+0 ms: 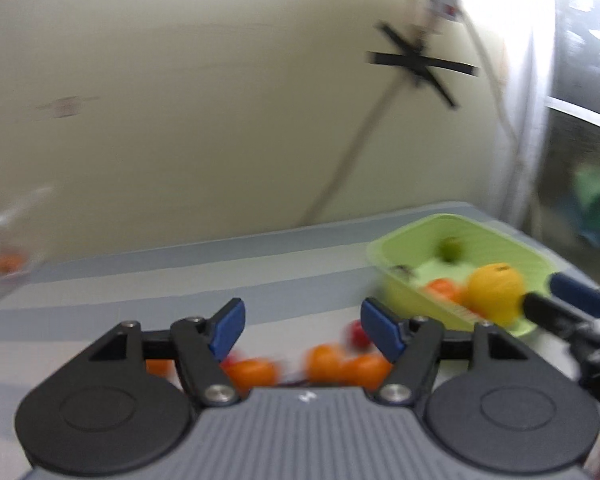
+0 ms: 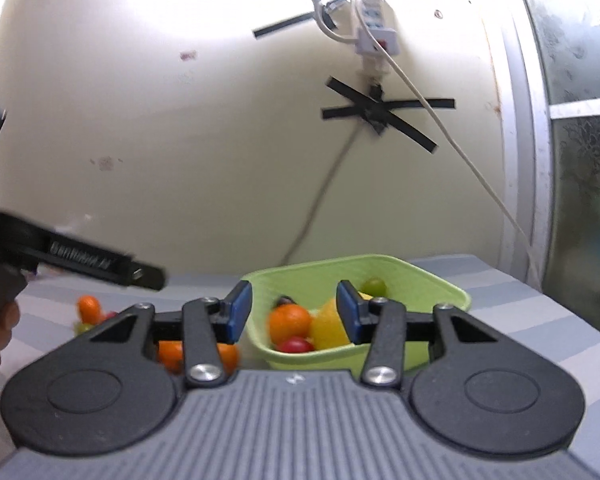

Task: Organize fruits
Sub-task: 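Lower the mandarin and red tomato into the green basin and open both grippers, then grasp a small mandarin with the right gripper and lift it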

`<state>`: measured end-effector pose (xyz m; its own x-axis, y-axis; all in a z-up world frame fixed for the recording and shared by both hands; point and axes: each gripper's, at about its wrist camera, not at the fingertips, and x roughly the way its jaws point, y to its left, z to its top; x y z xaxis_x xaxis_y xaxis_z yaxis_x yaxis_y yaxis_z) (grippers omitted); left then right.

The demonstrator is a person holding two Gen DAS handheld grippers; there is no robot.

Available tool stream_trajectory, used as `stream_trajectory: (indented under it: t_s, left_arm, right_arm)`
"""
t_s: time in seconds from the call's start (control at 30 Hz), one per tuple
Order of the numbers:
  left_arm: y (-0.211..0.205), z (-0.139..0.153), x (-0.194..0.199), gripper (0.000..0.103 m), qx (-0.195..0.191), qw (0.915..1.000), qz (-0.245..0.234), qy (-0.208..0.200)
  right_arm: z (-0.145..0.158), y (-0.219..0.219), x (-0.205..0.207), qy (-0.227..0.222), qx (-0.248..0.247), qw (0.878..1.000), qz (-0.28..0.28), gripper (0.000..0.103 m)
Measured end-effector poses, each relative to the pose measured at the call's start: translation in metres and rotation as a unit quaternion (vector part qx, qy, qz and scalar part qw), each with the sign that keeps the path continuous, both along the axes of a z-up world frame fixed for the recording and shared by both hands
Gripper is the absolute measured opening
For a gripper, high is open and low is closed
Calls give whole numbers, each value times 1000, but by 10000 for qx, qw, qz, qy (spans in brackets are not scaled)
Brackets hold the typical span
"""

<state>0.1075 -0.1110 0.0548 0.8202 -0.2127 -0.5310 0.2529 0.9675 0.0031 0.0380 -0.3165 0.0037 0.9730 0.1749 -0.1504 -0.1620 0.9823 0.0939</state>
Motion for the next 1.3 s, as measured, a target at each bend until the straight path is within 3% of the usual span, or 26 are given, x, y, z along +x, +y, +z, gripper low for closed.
stream_trajectory:
  t_s: [0.23,0.47,0.7,0.93,1.1,1.17,1.3]
  left_arm:
    - [82,-19,-21,68,-72,9944,1052,46]
    - [137,-48,-26,65,-401,9834,1740,316]
    - [153,-53,-26,64,-1000,9790,1732,394]
    - [174,-57,-25,64,-1551,9683,1908,432]
    - [178,-57,-23,64,-1667,9677,1837,441]
    - [180,-57,-22,64,-1734,9668,1824,441]
    - [186,-55,-24,64,-2063,9633,1671,405]
  right_arm:
    - [-9,53,-4,419,47,9960,787,49]
    - [-13,104,-5,675,-465,9874,1354,49]
    - [-10,136,16,879,-905,9774,1699,45]
    - [7,176,97,1393,-749,9649,2097,45]
    - [-4,212,139,1929,-963,9511,2212,44]
    - [-11,221,143,2007,-1145,9488,2152,32]
    - [-7,212,124,1882,-1085,9479,2330,32]
